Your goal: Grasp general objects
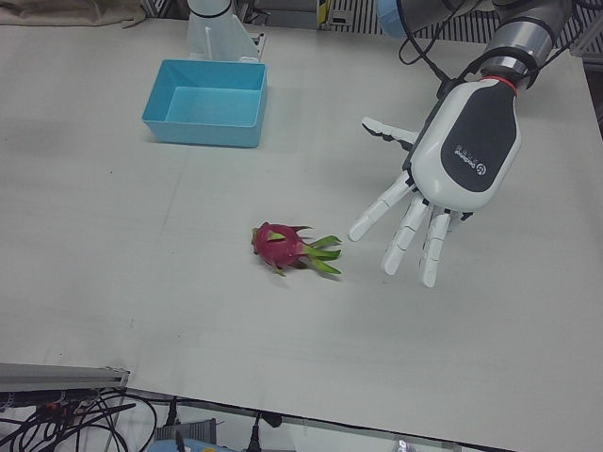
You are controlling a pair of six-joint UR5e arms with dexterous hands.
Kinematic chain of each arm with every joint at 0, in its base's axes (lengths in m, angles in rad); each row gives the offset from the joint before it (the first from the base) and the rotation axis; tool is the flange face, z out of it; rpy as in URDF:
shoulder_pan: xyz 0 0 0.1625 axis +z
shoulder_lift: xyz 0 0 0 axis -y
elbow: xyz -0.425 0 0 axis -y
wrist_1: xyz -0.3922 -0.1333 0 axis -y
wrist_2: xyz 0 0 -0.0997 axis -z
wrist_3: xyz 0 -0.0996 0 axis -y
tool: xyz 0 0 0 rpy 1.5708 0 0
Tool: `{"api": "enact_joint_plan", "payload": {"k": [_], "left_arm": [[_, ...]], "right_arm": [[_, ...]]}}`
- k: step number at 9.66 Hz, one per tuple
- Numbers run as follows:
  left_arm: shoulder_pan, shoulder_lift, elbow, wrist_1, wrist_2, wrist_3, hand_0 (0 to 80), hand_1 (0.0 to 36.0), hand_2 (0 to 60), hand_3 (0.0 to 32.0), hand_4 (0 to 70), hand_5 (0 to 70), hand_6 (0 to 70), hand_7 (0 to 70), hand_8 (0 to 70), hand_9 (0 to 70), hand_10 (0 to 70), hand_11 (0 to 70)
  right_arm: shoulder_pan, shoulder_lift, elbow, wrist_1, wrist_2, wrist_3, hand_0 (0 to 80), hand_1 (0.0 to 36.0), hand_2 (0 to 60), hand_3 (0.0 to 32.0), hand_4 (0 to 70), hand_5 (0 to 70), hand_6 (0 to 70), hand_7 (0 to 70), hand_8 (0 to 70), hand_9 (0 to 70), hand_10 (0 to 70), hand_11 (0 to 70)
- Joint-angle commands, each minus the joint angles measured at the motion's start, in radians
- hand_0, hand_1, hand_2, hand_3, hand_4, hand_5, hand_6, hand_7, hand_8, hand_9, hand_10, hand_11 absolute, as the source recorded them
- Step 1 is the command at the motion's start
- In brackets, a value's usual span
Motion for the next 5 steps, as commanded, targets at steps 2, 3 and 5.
{"api": "enact_joint_plan", "payload": {"k": [2,3,5], "left_arm": [[-0.002,-0.003,0.021,-0.018,0.000,-0.016,46.1,6.0,0.0,32.0,0.0,0.0,0.0,2.6,6.3,0.0,0.0,0.0],[-0.004,-0.041,0.057,-0.024,0.000,-0.015,46.0,5.9,0.0,32.0,0.0,0.0,0.0,3.4,6.2,0.0,0.0,0.0],[-0.004,-0.092,0.093,-0.020,-0.001,-0.015,46.0,6.2,0.0,32.0,0.0,0.0,0.0,4.0,6.1,0.0,0.0,0.0]], "right_arm": [[-0.001,0.000,0.000,0.000,0.000,0.000,0.0,0.0,0.0,0.0,0.0,0.0,0.0,0.0,0.0,0.0,0.0,0.0],[-0.001,0.000,0.000,0.000,0.000,0.000,0.0,0.0,0.0,0.0,0.0,0.0,0.0,0.0,0.0,0.0,0.0,0.0],[0.000,0.000,0.001,0.000,0.000,0.000,0.0,0.0,0.0,0.0,0.0,0.0,0.0,0.0,0.0,0.0,0.0,0.0]]}}
